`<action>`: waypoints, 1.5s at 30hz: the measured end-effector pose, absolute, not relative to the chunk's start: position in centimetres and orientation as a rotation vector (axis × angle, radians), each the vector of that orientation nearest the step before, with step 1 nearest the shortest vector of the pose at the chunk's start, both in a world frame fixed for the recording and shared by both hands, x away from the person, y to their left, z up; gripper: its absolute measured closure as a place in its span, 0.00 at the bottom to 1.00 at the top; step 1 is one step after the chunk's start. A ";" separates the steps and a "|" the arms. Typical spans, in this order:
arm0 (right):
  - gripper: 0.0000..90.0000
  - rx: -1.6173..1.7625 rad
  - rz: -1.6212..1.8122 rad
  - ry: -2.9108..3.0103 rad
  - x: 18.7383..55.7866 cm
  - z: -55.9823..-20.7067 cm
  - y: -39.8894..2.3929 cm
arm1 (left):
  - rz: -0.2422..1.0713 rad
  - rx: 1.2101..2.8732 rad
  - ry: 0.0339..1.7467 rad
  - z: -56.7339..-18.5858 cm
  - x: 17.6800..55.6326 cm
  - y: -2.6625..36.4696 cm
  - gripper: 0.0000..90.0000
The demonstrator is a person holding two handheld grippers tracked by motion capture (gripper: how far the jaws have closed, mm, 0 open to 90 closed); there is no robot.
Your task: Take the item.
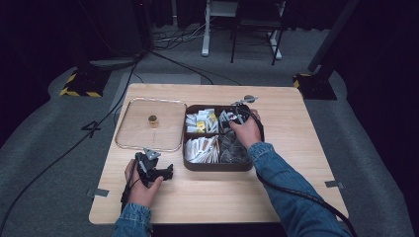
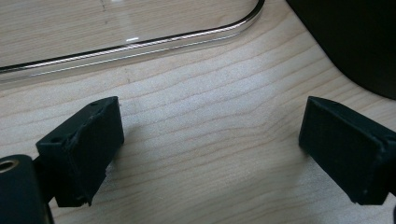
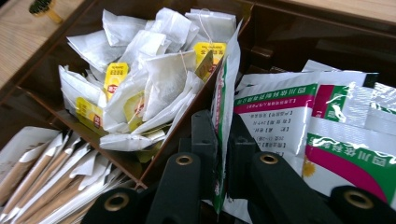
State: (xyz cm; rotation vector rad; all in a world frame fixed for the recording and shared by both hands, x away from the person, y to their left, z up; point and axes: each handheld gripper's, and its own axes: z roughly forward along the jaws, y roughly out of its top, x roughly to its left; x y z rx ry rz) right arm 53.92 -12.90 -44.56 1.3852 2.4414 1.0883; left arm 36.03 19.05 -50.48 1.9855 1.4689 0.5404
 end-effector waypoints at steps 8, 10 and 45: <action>0.95 1.378 1.167 2.417 53.4 -42.7 -13.8 | 0.540 1.994 1.460 -50.5 36.1 19.1 0.08; 0.95 1.368 1.201 2.404 53.1 -42.1 -14.2 | 0.531 1.993 1.460 -50.5 36.2 19.0 0.07; 0.95 1.168 1.497 2.273 44.9 -36.0 -23.1 | 0.520 2.026 1.441 -50.5 36.7 18.9 0.00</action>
